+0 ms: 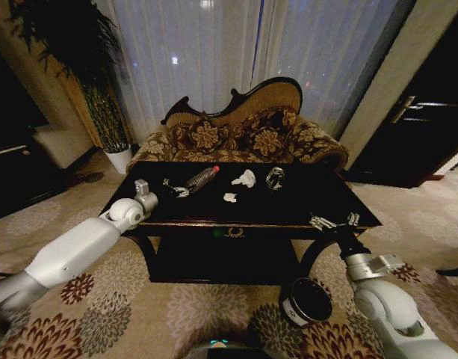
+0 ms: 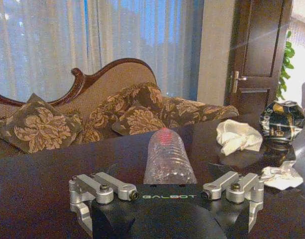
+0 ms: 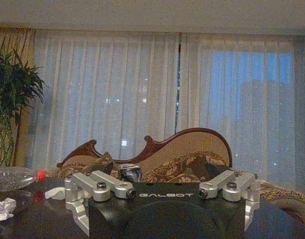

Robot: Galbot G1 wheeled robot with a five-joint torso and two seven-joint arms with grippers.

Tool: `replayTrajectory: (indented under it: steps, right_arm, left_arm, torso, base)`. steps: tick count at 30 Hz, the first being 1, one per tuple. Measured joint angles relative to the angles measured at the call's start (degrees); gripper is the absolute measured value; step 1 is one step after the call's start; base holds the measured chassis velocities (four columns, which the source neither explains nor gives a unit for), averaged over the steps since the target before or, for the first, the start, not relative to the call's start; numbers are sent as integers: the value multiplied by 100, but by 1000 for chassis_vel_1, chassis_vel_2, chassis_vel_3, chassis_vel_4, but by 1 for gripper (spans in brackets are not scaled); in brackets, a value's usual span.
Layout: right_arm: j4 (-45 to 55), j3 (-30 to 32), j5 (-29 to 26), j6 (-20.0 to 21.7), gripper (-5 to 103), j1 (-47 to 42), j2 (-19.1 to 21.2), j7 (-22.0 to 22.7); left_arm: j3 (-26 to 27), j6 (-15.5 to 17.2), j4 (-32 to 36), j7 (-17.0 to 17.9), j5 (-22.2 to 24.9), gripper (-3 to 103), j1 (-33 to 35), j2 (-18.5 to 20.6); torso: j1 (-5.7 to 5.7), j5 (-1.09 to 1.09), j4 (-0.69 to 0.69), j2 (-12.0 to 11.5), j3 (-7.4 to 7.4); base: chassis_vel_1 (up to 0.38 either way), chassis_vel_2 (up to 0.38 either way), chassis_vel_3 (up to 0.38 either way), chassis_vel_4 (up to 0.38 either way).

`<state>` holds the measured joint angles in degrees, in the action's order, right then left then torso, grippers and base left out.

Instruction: Move to the front of the table and place the trash on the table into the trash bin.

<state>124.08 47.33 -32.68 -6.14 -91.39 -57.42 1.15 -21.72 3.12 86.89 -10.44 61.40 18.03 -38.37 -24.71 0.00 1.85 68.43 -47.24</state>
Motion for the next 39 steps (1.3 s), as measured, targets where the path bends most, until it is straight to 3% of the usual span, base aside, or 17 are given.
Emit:
replayTrajectory:
  steps: [13,16,22,24,28,31,34,39]
  right_arm:
    - [-8,25,-46,-9,100,27,-38,1]
    - [47,83,-87,-18,100,-18,-26,-2]
    - [101,109,-142,-24,100,-24,-16,-2]
    - [106,105,-142,-25,100,-26,-18,-2]
    - [119,65,-127,-30,100,-54,-48,-23]
    - [119,56,-115,-35,100,-61,-63,-32]
    - [119,33,-96,-38,100,-61,-70,-35]
    - [114,12,-65,-38,100,-61,-78,-35]
  left_arm:
    - [-56,-102,-177,-10,-201,102,90,-174]
    - [-104,-122,-257,-14,-205,91,35,-181]
    - [-210,-200,-415,-53,-268,99,-54,-236]
    - [-222,-215,-426,-53,-290,95,-62,-253]
    - [-230,-289,-429,-56,-369,74,-82,-295]
    - [-220,-316,-437,-56,-380,68,-90,-293]
    - [-207,-326,-423,-52,-382,52,-80,-260]
    - [-142,-326,-342,-39,-396,46,19,-225]
  torso:
    - [0,0,0,0,0]
    - [0,-1,0,0,0]
    - [0,0,-1,0,0]
    - [0,-1,0,0,0]
    - [0,0,0,0,0]
    - [0,0,0,0,0]
    - [0,0,0,0,0]
    - [0,-1,0,0,0]
  base:
    - [0,0,0,0]
    - [0,0,0,0]
    - [0,0,0,0]
    - [0,0,0,0]
    - [0,0,0,0]
    - [0,0,0,0]
    - [0,0,0,0]
    - [0,0,0,0]
